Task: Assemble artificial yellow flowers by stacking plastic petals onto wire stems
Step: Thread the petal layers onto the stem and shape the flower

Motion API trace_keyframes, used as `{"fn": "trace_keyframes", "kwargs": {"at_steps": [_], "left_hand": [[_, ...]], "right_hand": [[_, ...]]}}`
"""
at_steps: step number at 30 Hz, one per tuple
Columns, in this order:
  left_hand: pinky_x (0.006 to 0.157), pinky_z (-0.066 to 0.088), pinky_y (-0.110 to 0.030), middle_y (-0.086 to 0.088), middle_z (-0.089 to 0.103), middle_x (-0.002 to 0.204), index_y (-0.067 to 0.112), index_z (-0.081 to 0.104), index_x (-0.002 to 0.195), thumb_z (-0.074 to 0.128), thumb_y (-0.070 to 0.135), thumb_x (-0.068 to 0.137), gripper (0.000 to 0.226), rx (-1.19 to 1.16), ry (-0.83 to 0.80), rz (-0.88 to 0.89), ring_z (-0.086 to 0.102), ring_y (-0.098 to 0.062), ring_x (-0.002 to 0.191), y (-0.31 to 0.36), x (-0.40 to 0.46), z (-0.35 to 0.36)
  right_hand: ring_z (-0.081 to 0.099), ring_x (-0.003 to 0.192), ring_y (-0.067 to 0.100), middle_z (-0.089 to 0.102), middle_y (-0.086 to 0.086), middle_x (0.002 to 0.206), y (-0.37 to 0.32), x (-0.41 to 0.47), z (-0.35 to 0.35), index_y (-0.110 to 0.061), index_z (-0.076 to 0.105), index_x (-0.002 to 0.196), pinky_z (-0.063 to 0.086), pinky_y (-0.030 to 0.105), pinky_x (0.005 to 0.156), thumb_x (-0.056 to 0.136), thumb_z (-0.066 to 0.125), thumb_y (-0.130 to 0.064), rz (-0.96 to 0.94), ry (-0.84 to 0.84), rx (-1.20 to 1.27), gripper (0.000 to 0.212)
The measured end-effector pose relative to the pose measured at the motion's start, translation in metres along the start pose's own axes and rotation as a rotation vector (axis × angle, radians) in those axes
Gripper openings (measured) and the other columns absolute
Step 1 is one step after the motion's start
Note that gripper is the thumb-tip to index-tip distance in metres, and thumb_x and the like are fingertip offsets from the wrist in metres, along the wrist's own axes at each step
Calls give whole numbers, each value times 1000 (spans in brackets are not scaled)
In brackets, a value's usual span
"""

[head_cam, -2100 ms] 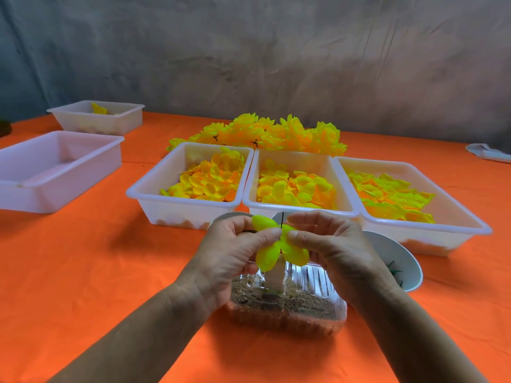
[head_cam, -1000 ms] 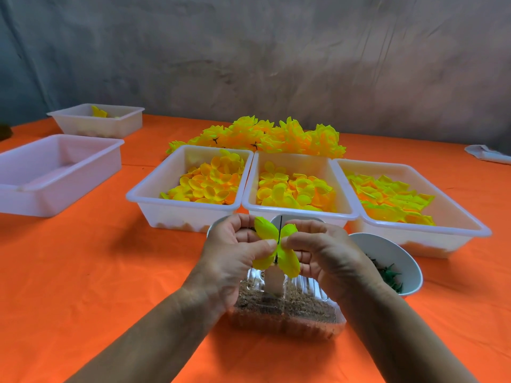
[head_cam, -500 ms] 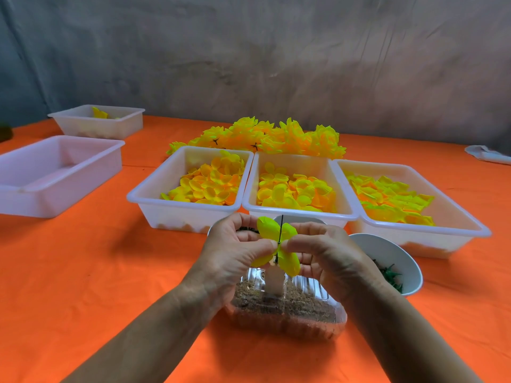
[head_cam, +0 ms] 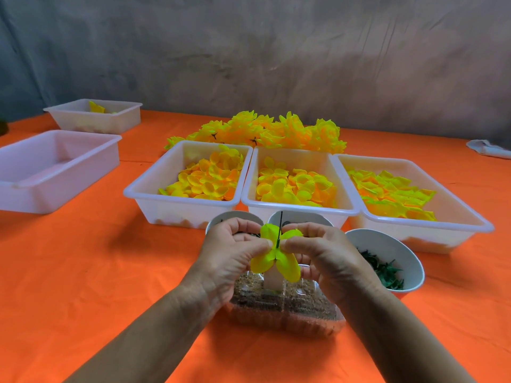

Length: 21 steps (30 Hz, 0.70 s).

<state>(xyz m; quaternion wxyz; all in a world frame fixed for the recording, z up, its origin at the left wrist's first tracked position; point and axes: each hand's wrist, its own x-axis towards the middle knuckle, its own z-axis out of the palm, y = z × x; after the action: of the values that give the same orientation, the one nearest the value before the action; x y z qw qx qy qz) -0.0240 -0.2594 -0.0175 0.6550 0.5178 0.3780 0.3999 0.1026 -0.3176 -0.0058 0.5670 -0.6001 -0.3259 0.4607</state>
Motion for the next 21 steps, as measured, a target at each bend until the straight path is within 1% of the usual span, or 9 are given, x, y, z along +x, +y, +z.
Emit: {"fn": "trace_keyframes", "kwargs": {"at_steps": [3, 7, 10, 12, 14, 15, 17, 19, 21], "left_hand": [[57, 36, -27, -3, 59, 59, 9, 56, 82, 68, -10, 76, 23, 8, 5, -5, 53, -21, 62, 0, 0, -2], [58, 37, -28, -6, 59, 64, 10, 57, 85, 69, -8, 76, 24, 22, -13, -17, 53, -23, 66, 3, -2, -4], [57, 47, -26, -7, 62, 77, 14, 62, 88, 69, -10, 75, 28, 115, -33, 117, 57, -17, 69, 5, -5, -6], [64, 50, -18, -1, 65, 81, 19, 68, 86, 70, -8, 74, 30, 168, -39, 252, 57, -7, 71, 5, -7, -7], [71, 50, -16, 8, 69, 83, 25, 73, 80, 72, 8, 67, 21, 251, -34, 353, 59, 1, 75, 6, -9, -8], [75, 50, -18, 9, 70, 88, 28, 74, 77, 73, 17, 64, 17, 314, -34, 391, 61, 2, 82, 5, -8, -8], [81, 47, -21, 7, 69, 95, 28, 75, 71, 83, 24, 62, 13, 424, -52, 453, 62, -3, 95, 2, -6, -8], [84, 46, -26, 5, 68, 96, 27, 75, 68, 85, 21, 65, 12, 451, -59, 480, 63, -7, 98, -1, -2, -8], [91, 48, -38, 4, 68, 95, 28, 75, 66, 84, 16, 65, 15, 445, -56, 490, 63, -12, 99, -2, 0, -8]], "right_hand": [[58, 47, 11, 65, 6, 64, 0, -1, -1, -10, 63, 88, 44, 19, 40, 76, 67, 4, 19, 15, 15, 19], [61, 46, 13, 67, 6, 60, -1, -2, -5, -6, 58, 96, 50, 22, 42, 76, 66, 7, 104, -20, 125, 26], [62, 48, 14, 68, 8, 64, -3, -3, -6, -5, 57, 100, 51, 23, 44, 76, 66, 7, 120, -35, 141, 28], [62, 50, 15, 69, 9, 67, -4, -4, -7, -6, 58, 101, 51, 23, 45, 77, 67, 6, 102, -33, 111, 28], [63, 51, 13, 70, 7, 70, -5, -4, -8, -8, 59, 104, 51, 23, 47, 77, 69, 2, 70, -27, 48, 30], [64, 53, 12, 70, 6, 73, -6, -5, -9, -9, 60, 105, 50, 22, 47, 77, 70, 0, 50, -20, 3, 30], [65, 59, 11, 69, 7, 84, -7, -5, -10, -13, 62, 104, 48, 20, 49, 77, 72, -4, 10, -4, -98, 30], [67, 65, 12, 68, 9, 90, -8, -5, -11, -16, 63, 97, 49, 21, 54, 76, 73, -5, -31, 6, -178, 26], [67, 68, 12, 69, 7, 86, -9, -3, -13, -16, 64, 90, 52, 23, 60, 76, 74, -4, -87, 20, -217, 21]]}}
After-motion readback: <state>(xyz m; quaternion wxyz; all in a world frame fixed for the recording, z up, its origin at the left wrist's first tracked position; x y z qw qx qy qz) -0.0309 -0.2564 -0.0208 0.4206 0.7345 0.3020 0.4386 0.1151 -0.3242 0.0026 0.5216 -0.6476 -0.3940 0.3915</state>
